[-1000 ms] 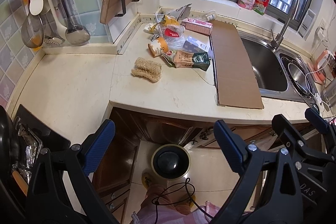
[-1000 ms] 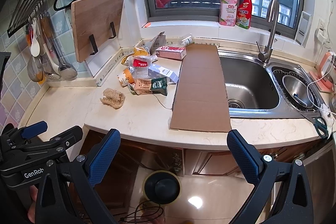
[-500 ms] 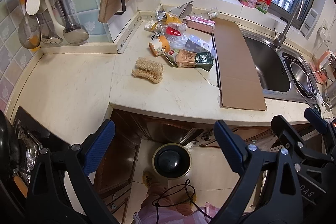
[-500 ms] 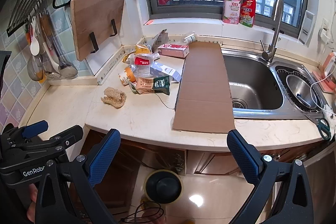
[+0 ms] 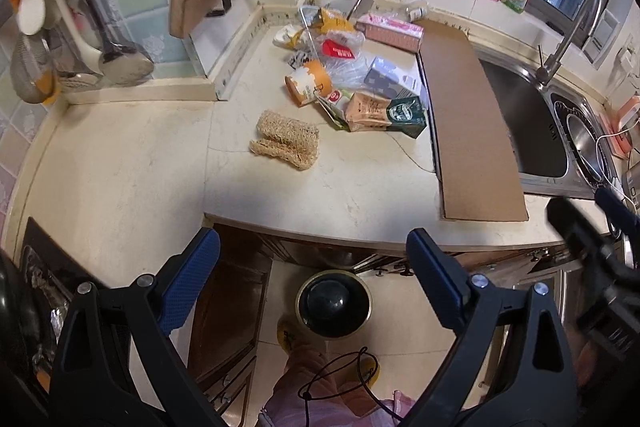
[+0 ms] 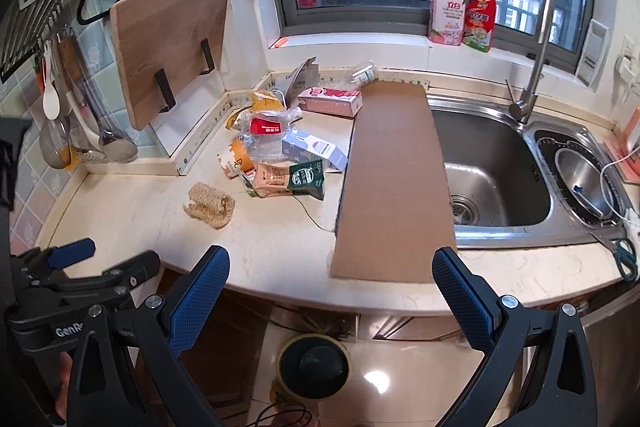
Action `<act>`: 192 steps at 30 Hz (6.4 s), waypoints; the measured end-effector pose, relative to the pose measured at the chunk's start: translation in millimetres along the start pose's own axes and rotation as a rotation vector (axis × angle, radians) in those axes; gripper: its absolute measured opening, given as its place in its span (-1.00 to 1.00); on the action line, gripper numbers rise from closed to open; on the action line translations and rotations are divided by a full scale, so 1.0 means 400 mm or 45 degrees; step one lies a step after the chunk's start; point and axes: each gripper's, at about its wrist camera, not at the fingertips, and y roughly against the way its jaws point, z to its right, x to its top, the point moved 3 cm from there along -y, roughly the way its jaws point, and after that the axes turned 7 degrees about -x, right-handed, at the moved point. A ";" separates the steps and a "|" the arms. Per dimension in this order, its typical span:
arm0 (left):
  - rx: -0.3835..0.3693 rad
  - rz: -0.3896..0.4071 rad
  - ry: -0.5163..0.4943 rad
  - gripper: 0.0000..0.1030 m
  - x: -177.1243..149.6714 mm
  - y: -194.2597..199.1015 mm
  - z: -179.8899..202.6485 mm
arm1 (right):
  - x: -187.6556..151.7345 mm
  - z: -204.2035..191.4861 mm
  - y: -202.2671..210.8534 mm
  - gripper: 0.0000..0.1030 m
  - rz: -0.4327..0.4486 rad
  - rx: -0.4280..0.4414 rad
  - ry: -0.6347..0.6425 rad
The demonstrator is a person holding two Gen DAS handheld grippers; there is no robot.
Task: Collect trash
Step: 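Grasp the brown drink pouch with the right tool while the left tool approaches the loofah, then close the left tool on the beige loofah sponge and lift it, then carry the loofah and pouch down and drop both into the black bin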
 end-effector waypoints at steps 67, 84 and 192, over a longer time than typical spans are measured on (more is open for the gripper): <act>0.030 -0.338 0.753 0.69 0.214 -0.535 -0.253 | 0.184 -0.211 -0.672 -0.41 -0.297 0.251 0.411; 0.057 -0.212 0.515 -0.68 0.204 -0.474 -0.169 | 0.162 -0.197 -0.642 -0.42 -0.299 0.265 0.331; -0.088 -0.411 0.065 -0.38 -0.811 -0.887 -0.090 | -0.950 -0.095 -0.925 -0.39 -0.916 0.404 -0.068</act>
